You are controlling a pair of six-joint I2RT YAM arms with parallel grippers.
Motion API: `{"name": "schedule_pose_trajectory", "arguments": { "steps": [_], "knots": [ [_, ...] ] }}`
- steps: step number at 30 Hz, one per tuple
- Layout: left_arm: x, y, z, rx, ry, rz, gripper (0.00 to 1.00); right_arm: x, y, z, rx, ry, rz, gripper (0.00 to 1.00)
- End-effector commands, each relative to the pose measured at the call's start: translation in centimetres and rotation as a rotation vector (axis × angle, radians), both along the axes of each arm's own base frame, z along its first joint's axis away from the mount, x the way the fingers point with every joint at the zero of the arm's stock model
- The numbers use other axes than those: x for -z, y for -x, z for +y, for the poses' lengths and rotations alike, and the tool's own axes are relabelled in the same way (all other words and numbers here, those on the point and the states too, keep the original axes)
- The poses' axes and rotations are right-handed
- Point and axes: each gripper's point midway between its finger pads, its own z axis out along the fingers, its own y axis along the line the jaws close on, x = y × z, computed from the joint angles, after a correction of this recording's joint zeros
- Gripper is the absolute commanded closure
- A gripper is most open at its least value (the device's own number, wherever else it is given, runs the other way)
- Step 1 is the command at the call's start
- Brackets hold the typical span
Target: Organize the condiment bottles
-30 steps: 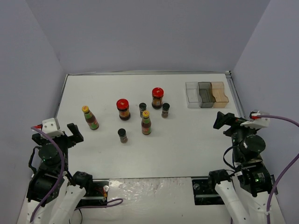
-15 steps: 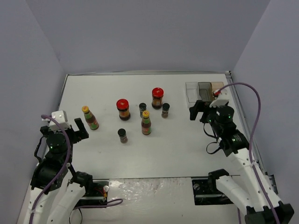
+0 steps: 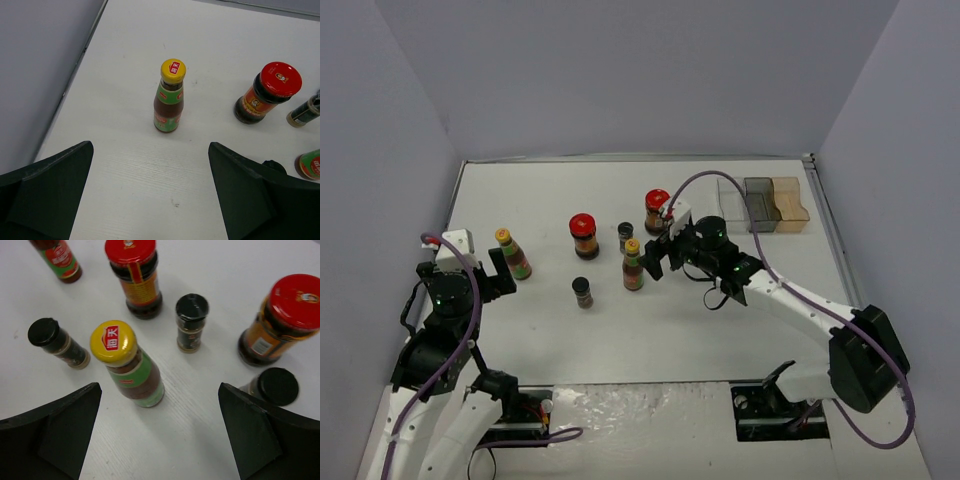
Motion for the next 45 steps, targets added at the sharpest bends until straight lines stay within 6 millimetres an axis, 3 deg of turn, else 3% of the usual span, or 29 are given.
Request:
{"name": "schedule_pose_trajectory", "arguments": {
  "steps": [1,9,15,24,27,34,35,36,41,45],
  "knots": [
    [-2.8,-0.9,-0.1,-0.01,0.031,-0.095,0.03,-5.3,-0.2,4.7,-0.187,-0.112,-0.187,0.0],
    [-2.6,-1.1,-0.3,-0.005,0.032,-0.086,0.03,-3.6,-1.1,6.5,-0.212,-0.116,-0.179,0.03],
    [-2.4,-1.1,-0.1,-0.011,0.025,-0.079,0.03,-2.0,-1.4,7.7,-0.237,-0.113,-0.144,0.13],
    [-2.2,-1.3,-0.2,-0.009,0.021,-0.069,0.03,-0.3,-1.5,8.0,-0.239,-0.111,-0.115,0.23],
    [-2.1,-1.4,-0.2,-0.009,0.018,-0.063,0.03,-0.2,-1.4,8.1,-0.244,-0.116,-0.118,0.4],
    [-2.1,-1.3,-0.1,-0.012,0.016,-0.062,0.03,-0.6,-0.9,7.9,-0.254,-0.101,-0.105,0.95],
    [-2.1,-1.3,-0.1,-0.012,0.017,-0.062,0.03,-0.6,-0.9,7.9,-0.254,-0.101,-0.105,0.95],
    [-2.1,-1.3,-0.1,-0.012,0.017,-0.063,0.03,-2.5,-0.3,7.7,-0.256,-0.119,-0.125,1.0],
    [-2.3,-1.2,-0.1,-0.011,0.02,-0.072,0.03,-8.1,0.9,5.8,-0.187,-0.152,-0.172,1.0],
    [-2.3,-1.1,-0.1,-0.014,0.022,-0.075,0.03,-13.7,0.4,1.9,-0.022,-0.141,-0.25,1.0]
  ]
}}
